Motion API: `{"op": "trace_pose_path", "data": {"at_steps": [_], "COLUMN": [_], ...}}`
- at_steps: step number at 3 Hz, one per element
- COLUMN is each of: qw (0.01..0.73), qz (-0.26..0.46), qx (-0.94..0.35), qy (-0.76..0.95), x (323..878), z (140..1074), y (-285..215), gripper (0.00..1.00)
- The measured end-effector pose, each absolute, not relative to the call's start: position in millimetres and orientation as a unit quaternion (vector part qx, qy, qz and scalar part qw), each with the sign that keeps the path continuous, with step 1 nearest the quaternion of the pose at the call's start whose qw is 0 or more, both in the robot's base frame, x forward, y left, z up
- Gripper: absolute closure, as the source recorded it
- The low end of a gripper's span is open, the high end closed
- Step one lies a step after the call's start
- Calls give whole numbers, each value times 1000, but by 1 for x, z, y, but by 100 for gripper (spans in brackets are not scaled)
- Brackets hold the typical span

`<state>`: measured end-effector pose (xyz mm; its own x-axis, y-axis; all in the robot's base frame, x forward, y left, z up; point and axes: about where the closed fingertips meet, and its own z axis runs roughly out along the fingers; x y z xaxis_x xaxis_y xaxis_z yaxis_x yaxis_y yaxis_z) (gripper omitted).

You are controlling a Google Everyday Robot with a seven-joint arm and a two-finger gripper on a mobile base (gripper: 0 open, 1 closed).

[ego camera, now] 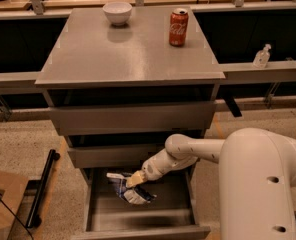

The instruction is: Place blue chip bag into bottom drawer

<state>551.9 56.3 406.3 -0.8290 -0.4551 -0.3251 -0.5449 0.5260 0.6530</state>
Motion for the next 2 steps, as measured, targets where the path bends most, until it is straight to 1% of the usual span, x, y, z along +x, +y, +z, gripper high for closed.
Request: {"op": "trace_pose_path", "data": {"at_steps": [1,2], "qw": [85,96], "qz": [396,393], "qx": [-265,-227], "qy": [875,886], "x": [557,561], "z": [367,319], "y": [53,43], "gripper": [100,100]}}
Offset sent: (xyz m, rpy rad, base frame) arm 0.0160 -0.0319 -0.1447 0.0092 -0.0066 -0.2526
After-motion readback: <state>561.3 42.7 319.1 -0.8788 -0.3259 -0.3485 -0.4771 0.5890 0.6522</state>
